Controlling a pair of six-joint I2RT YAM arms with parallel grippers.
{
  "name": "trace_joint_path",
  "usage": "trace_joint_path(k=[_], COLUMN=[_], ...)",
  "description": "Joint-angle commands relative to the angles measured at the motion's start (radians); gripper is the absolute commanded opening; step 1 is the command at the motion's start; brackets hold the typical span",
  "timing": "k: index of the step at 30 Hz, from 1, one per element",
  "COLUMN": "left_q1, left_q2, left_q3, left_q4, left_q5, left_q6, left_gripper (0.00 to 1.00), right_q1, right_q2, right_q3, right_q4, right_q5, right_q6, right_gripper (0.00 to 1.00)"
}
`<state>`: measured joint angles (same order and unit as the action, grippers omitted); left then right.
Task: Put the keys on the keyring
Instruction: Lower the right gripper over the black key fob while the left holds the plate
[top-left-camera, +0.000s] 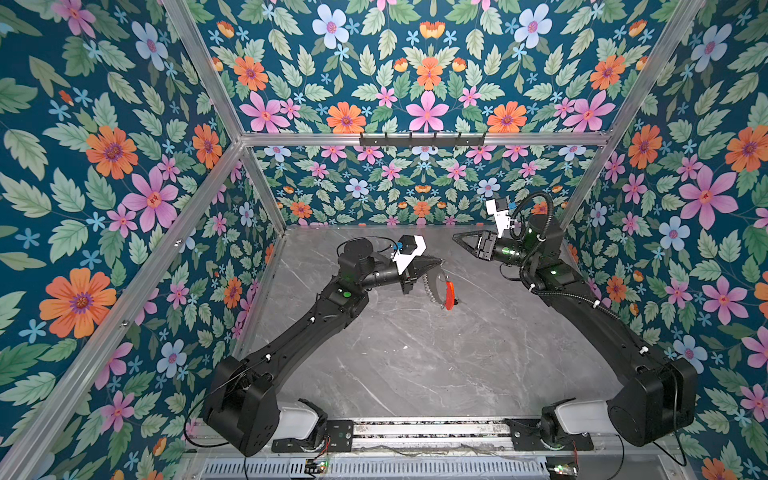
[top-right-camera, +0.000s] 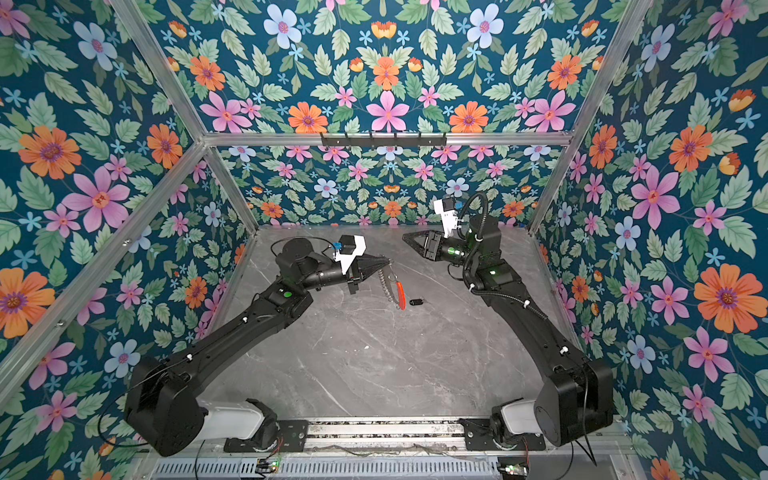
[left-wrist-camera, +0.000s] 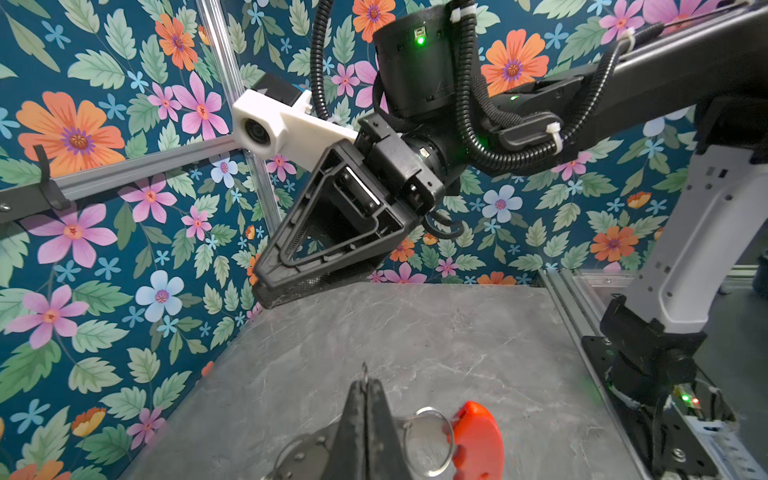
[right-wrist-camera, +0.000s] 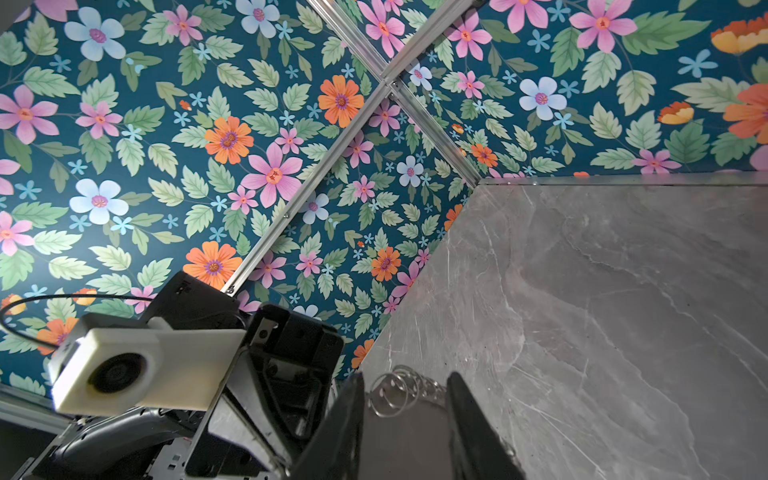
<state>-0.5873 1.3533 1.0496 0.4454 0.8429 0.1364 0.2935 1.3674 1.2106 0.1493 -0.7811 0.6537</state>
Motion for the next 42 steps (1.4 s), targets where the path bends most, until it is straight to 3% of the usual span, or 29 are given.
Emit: trace_joint_path(k=[1,6,9,12,18,23,30,37,42], left_q1=[0.0,0.0,0.0,-0.001,0.0,0.0,-0.005,-0.006,-0.006], left_q2=[-0.018,-0.038,-0.058,-0.096,-0.199,-0.22,-0.255,-0.361,-0.337], left_q3=[-0.01,-0.032,-0.059,-0.127,-0.231,-0.238,-0.292,-0.377,-0.347], left_q4=[0.02,0.003,-0.025,-0.026,-0.06,-0.165,-0.174,-0.212,-0.269], left_q5=[-0.004,-0.052,-0.21,-0.358,-0.459,-0.464,-0.434,-0.445,-0.438], left_q6=[0.03,0.037,0.013,-0.006,-0.032,-0.047,-0.144,-0.076,-0.001], left_gripper=[0.0,0.0,0.0,0.0,0.0,0.0,0.0,0.0,0.0], right_q1=[0.001,-0.001,-0.007,-0.01,-0.01,-0.006,0.002,0.004,0.012], right_q2=[-0.022,-0.043,-0.025,0.003,0.069,0.187,0.356,0.446,0.532], right_q3=[-0.01,-0.001,-0.006,-0.039,-0.121,-0.115,-0.074,0.02,0.114], right_q4=[-0.079,-0.461,-0.653,-0.735,-0.704,-0.659,-0.557,-0.556,-0.612], right_q5=[0.05,0.308,0.425,0.436,0.433,0.443,0.461,0.491,0.477], right_q6=[-0.038,-0.125,-0.146,-0.167,-0.162,-0.114,-0.208,-0.31,-0.329], right_gripper=[0.35,0.38,0.43,0.47,0.48,0.48,0.45,0.43,0.41])
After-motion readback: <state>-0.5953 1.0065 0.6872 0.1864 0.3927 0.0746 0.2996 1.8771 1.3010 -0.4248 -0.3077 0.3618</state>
